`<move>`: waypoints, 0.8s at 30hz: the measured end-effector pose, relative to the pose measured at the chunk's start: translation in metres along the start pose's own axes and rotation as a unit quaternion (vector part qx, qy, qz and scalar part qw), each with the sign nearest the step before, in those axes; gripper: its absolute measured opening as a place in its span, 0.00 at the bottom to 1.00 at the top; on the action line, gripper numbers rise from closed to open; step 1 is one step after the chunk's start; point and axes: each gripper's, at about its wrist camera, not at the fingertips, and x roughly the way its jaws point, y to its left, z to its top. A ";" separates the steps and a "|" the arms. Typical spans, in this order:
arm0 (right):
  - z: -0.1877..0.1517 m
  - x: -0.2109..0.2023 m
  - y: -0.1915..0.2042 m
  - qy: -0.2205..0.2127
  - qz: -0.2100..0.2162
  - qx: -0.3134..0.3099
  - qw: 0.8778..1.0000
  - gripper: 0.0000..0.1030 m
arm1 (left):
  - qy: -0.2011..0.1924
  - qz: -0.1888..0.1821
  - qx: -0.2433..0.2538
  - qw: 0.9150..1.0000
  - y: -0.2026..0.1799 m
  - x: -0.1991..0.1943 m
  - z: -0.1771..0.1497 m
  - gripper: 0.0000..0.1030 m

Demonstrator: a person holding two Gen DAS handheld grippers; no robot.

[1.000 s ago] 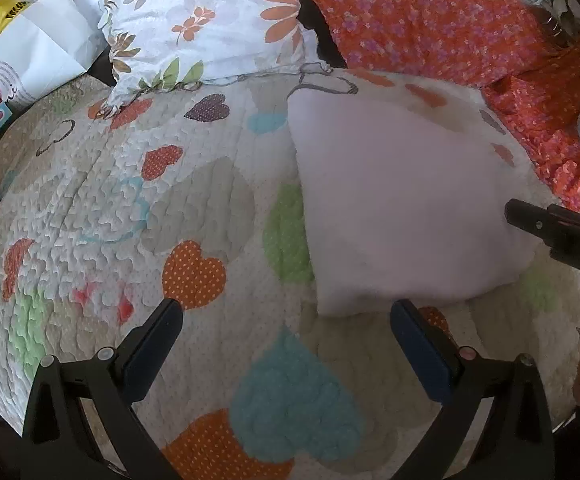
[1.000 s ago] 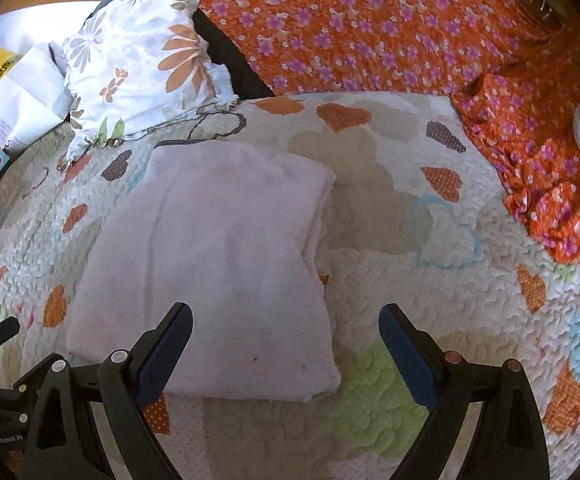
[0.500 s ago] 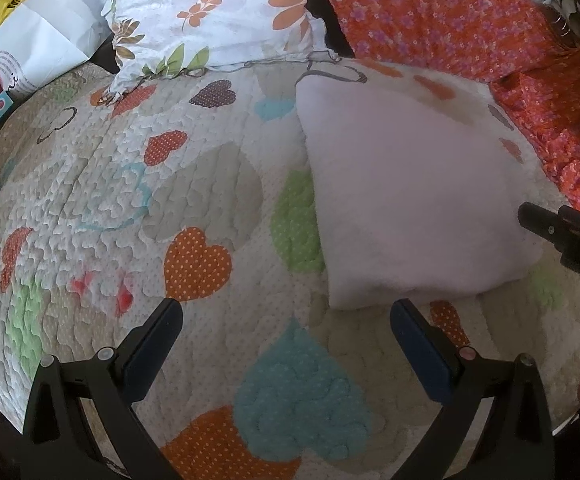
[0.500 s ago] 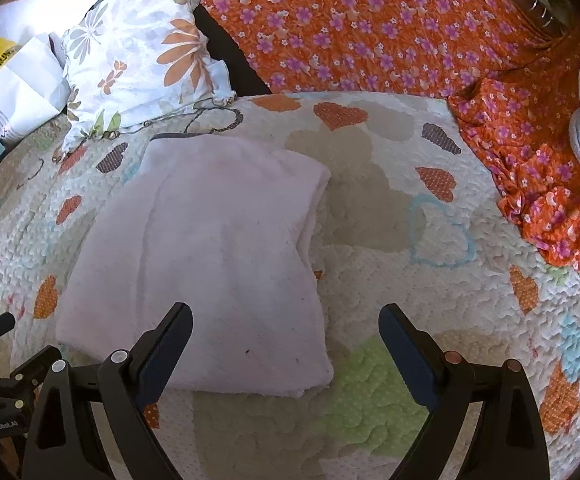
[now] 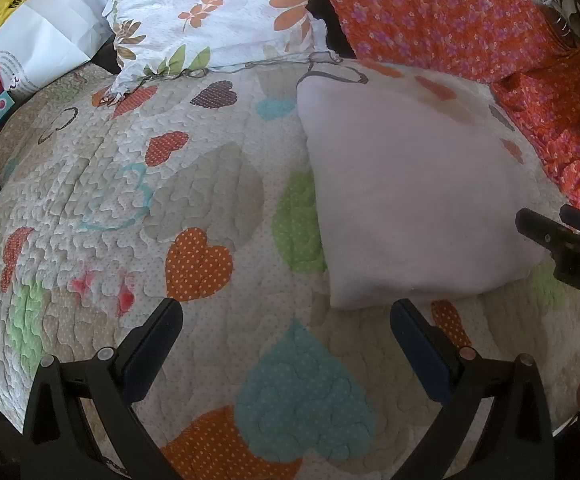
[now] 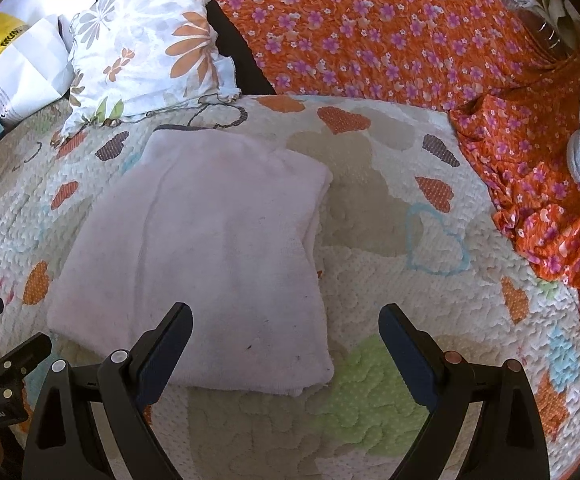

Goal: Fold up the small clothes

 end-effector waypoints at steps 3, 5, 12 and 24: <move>0.000 0.000 0.000 -0.001 -0.001 -0.001 1.000 0.94 | -0.005 0.003 -0.001 1.000 0.001 -0.001 0.001 1.00; 0.000 -0.001 0.000 -0.002 -0.002 0.000 1.000 0.94 | -0.008 0.004 -0.002 1.000 0.001 -0.003 0.001 1.00; 0.000 -0.001 -0.001 -0.003 -0.008 0.003 1.000 0.94 | -0.013 0.010 -0.005 1.000 0.000 -0.005 0.003 1.00; -0.006 0.049 0.000 0.088 0.014 0.019 0.996 0.68 | -0.008 0.029 -0.017 0.999 0.015 -0.002 -0.002 1.00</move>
